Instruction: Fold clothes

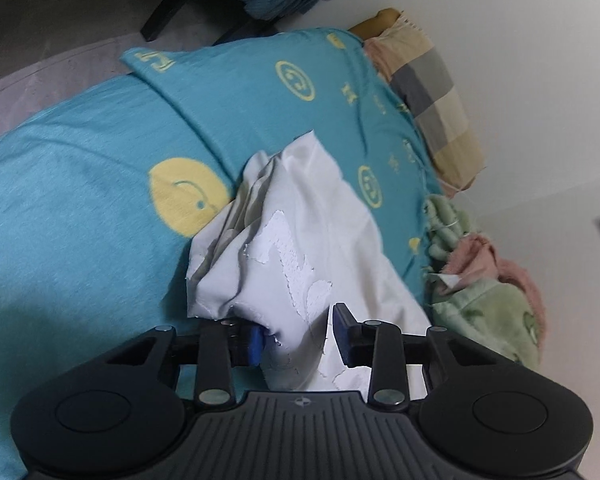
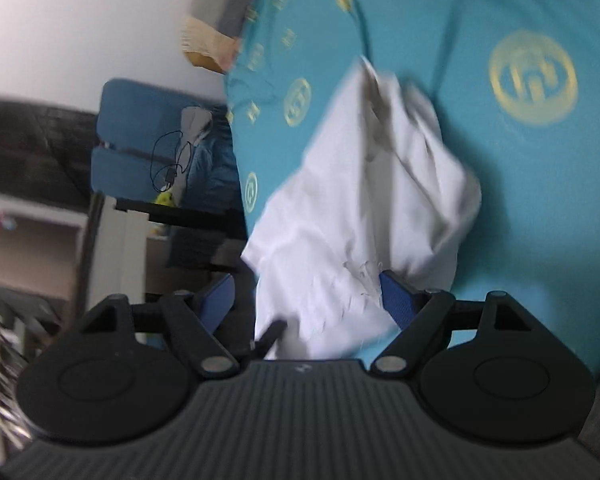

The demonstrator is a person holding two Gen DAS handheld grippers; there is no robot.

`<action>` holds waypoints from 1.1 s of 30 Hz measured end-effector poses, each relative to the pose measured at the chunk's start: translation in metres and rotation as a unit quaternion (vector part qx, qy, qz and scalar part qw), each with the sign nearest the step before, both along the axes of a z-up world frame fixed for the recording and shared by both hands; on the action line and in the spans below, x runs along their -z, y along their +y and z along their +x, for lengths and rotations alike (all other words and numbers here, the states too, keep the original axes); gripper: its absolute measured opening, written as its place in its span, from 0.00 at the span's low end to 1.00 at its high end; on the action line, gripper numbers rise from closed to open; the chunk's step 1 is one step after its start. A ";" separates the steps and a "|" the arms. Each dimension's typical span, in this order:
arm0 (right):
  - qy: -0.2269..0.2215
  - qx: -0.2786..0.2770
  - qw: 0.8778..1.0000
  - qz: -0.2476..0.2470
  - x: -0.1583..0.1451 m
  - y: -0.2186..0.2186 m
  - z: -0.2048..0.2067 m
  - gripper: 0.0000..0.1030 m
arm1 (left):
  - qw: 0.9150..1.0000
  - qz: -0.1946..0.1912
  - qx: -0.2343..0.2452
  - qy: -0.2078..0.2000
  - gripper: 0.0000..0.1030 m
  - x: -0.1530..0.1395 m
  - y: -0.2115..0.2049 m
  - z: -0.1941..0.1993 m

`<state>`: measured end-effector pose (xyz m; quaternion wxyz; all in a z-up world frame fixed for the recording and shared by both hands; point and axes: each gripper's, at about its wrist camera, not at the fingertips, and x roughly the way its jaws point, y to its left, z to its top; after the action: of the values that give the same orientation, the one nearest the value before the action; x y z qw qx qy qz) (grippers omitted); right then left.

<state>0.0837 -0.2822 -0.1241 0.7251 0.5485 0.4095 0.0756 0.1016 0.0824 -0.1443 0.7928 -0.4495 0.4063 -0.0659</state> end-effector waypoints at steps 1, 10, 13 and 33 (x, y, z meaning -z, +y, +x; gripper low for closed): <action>0.007 0.011 1.000 0.013 0.003 0.000 -0.003 0.79 | 1.000 -0.006 0.000 -0.004 0.35 -0.001 0.000 -0.002; -0.044 0.118 0.991 -0.035 -0.015 -0.022 -0.013 0.79 | 0.997 -0.003 0.008 0.072 0.52 0.028 -0.011 0.011; -0.068 0.095 0.993 -0.007 -0.020 -0.013 -0.011 0.79 | 0.998 -0.017 -0.007 0.067 0.43 0.031 -0.010 0.014; 0.060 0.157 0.982 0.081 0.070 0.020 0.023 0.76 | 0.994 -0.096 -0.034 -0.030 0.16 0.001 0.004 0.005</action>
<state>0.1063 -0.2620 -0.1945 0.6551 0.6665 0.3538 -0.0396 0.1070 0.0859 -0.1456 0.7598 -0.5349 0.3582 -0.0911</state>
